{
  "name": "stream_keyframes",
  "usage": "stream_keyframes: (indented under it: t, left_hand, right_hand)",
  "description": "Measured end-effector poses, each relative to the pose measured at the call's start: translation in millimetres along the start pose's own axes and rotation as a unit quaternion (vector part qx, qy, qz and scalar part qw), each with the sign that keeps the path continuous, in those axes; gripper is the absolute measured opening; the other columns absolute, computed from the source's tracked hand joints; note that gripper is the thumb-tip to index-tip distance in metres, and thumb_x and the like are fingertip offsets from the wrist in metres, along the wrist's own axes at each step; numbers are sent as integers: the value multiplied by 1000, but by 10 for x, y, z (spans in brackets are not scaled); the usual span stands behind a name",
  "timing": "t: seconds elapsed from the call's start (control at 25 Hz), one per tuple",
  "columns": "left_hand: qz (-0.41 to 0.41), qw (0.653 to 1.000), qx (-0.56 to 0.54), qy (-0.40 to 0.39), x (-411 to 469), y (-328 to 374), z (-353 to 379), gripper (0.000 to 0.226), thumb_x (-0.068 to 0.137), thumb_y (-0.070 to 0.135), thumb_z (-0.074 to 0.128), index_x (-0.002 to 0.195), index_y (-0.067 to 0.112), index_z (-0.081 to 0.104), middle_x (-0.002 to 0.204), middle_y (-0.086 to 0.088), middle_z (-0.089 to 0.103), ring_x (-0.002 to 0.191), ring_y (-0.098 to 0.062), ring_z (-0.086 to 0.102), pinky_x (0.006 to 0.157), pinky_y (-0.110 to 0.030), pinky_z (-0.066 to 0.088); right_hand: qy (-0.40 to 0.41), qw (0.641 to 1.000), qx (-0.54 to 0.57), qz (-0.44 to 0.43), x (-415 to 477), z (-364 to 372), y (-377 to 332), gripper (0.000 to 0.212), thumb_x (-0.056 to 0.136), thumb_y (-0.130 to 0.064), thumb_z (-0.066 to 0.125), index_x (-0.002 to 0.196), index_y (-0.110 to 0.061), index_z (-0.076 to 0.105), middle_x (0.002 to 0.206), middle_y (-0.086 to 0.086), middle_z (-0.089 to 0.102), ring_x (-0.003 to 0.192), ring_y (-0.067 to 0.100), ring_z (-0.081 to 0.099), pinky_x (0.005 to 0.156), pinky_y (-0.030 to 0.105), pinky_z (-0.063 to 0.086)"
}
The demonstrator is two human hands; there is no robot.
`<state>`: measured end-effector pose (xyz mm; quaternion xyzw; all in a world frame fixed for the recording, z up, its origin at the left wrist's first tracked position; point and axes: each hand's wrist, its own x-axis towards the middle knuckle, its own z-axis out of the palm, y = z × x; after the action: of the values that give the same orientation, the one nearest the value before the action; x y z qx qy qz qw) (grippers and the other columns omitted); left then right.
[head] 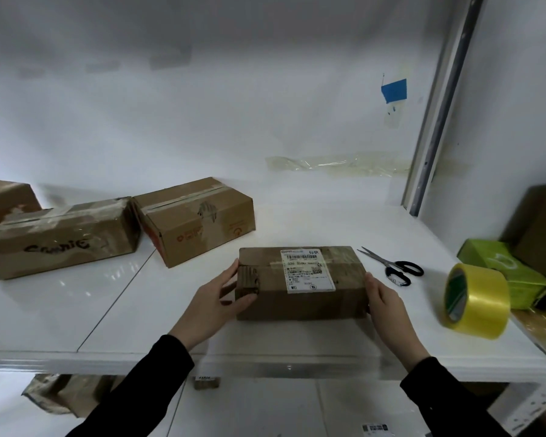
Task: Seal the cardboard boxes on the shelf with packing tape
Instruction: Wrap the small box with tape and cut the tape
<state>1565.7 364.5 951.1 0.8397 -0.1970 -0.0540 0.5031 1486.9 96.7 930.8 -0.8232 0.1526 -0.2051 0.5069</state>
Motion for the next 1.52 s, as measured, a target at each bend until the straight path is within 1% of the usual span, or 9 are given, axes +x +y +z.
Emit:
stream_keyframes:
  t: [0.16,0.32,0.44,0.6,0.8,0.96,1.12,1.28,1.52]
  left_hand:
    - [11,998,67,-7,83,53,-43,85,67,51,63,143,28,32,144,12,32,129,-9,35,102,-29,38]
    - [37,995,90,23,-29,35,9,54,57,60,68,109,47,54,147,9,32,134,-11,31,114,-39,26]
    - [69,991,104,56,-181,-39,122,62,46,83,61,99,50,54,148,21,23,139,2,13,112,-32,9]
    - [116,981,118,102,-462,-76,425,92,51,89,48,128,37,43,148,21,23,140,6,12,113,-23,10]
    - [119,974,150,118,-628,67,473,108,48,86,54,140,33,32,133,37,28,122,13,22,97,-2,9]
    - [112,978,152,91,-475,86,129,95,50,93,41,132,48,28,139,30,31,127,2,28,104,-17,18]
    - [94,991,98,-13,-253,81,151,79,70,54,60,136,41,20,145,26,12,137,2,14,117,-29,18]
    - [113,988,74,76,-249,39,552,70,81,27,63,143,14,32,148,13,20,140,-8,20,115,-29,23]
    - [124,976,88,155,-251,125,963,67,85,16,64,143,8,30,148,9,15,140,-7,12,113,-24,16]
  right_hand:
    - [-3,1000,20,-2,53,10,79,32,101,-30,31,87,-21,58,68,-16,53,68,8,50,77,34,45]
    - [-3,1000,13,-1,196,-2,24,31,102,-26,31,93,-18,59,71,-14,54,70,4,50,83,35,45]
    - [-5,1000,7,20,347,-5,-90,37,101,-24,34,121,-6,59,109,6,64,106,19,57,104,40,40]
    - [71,996,12,60,175,168,-270,52,100,-27,38,141,4,30,148,21,33,136,28,33,113,31,27]
    - [-100,989,98,40,-94,682,-338,64,99,-23,40,149,-5,4,157,14,1,143,21,17,119,32,15]
    - [-223,960,169,-1,369,562,-315,46,100,-11,40,144,-11,27,142,7,44,129,17,44,112,37,34]
    - [-234,970,48,-33,527,492,-431,45,98,-22,46,141,-10,40,143,2,45,130,14,43,112,32,34]
    - [-128,981,138,-38,35,415,-379,45,89,-46,46,121,-20,63,128,-12,59,116,-7,52,100,15,42]
    - [-60,984,39,-162,-346,299,-23,52,81,-13,71,130,-16,54,139,-15,44,126,-12,40,102,10,38]
